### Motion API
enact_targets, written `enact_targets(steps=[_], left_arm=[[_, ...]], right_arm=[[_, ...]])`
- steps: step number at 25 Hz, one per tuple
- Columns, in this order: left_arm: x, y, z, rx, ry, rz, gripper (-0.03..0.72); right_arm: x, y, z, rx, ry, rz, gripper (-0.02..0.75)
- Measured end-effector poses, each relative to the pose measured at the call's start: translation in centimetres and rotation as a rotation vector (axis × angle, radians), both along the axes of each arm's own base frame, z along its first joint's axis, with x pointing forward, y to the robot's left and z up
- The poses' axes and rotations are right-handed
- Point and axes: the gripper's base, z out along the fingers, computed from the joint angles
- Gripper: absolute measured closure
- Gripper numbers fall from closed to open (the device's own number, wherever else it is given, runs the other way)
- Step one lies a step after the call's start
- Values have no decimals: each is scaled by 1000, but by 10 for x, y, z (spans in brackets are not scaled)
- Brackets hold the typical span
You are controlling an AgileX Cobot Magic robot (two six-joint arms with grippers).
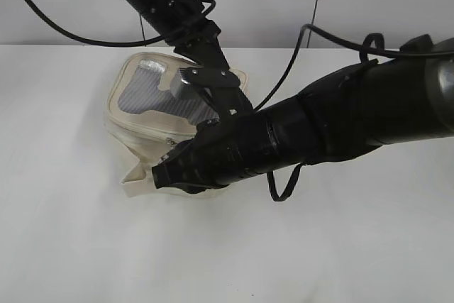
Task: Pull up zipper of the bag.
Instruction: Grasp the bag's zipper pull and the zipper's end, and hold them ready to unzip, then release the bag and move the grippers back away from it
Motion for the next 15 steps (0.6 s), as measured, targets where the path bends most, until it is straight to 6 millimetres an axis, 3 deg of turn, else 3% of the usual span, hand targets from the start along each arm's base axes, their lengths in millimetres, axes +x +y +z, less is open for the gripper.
enact_targets(steps=[2, 6, 7, 12, 15], left_arm=[[0, 0, 0, -3, 1, 5, 604], [10, 0, 6, -59, -50, 96, 463], [11, 3, 10, -70, -56, 118, 439], [12, 20, 47, -108, -97, 215, 421], [0, 27, 77, -132, -124, 227, 439]], right_arm=[[-2, 1, 0, -1, 23, 19, 652], [-21, -1, 0, -43, 134, 178, 375], [-22, -6, 3, -76, 141, 196, 342], [-14, -42, 43, -172, 133, 68, 305], [-23, -65, 67, -206, 97, -10, 305]])
